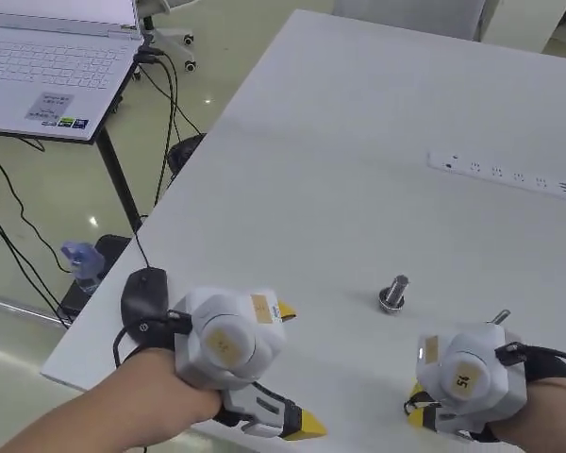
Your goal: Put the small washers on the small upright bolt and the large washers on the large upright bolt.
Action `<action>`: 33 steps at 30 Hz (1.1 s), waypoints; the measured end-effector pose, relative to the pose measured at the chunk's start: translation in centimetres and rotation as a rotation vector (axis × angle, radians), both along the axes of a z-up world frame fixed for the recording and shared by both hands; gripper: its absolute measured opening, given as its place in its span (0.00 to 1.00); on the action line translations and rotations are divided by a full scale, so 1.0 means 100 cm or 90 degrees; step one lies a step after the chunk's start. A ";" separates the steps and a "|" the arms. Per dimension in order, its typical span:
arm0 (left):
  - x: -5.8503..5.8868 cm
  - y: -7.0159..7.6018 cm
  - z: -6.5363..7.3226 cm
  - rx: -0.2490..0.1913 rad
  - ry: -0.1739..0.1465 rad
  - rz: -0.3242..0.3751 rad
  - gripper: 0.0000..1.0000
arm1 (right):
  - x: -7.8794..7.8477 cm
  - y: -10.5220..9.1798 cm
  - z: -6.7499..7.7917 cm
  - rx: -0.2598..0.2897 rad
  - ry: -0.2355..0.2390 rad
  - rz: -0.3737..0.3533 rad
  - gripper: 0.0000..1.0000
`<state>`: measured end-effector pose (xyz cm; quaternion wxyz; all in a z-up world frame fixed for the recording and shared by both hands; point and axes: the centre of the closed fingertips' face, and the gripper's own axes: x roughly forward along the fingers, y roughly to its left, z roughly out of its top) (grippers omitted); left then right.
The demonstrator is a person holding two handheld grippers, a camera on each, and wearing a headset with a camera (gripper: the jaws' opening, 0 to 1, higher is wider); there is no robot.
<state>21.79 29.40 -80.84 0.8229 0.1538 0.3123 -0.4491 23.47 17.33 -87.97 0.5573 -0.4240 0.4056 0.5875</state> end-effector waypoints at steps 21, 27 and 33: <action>0.002 -0.007 0.004 -0.005 -0.007 0.001 0.81 | 0.038 -0.043 0.036 -0.025 0.005 -0.088 0.11; 0.002 -0.010 0.006 -0.003 -0.008 -0.005 0.80 | 0.051 -0.066 0.043 -0.041 -0.004 -0.112 0.11; 0.006 -0.006 0.007 0.001 -0.007 -0.001 0.81 | 0.071 -0.094 0.052 -0.057 -0.006 -0.139 0.11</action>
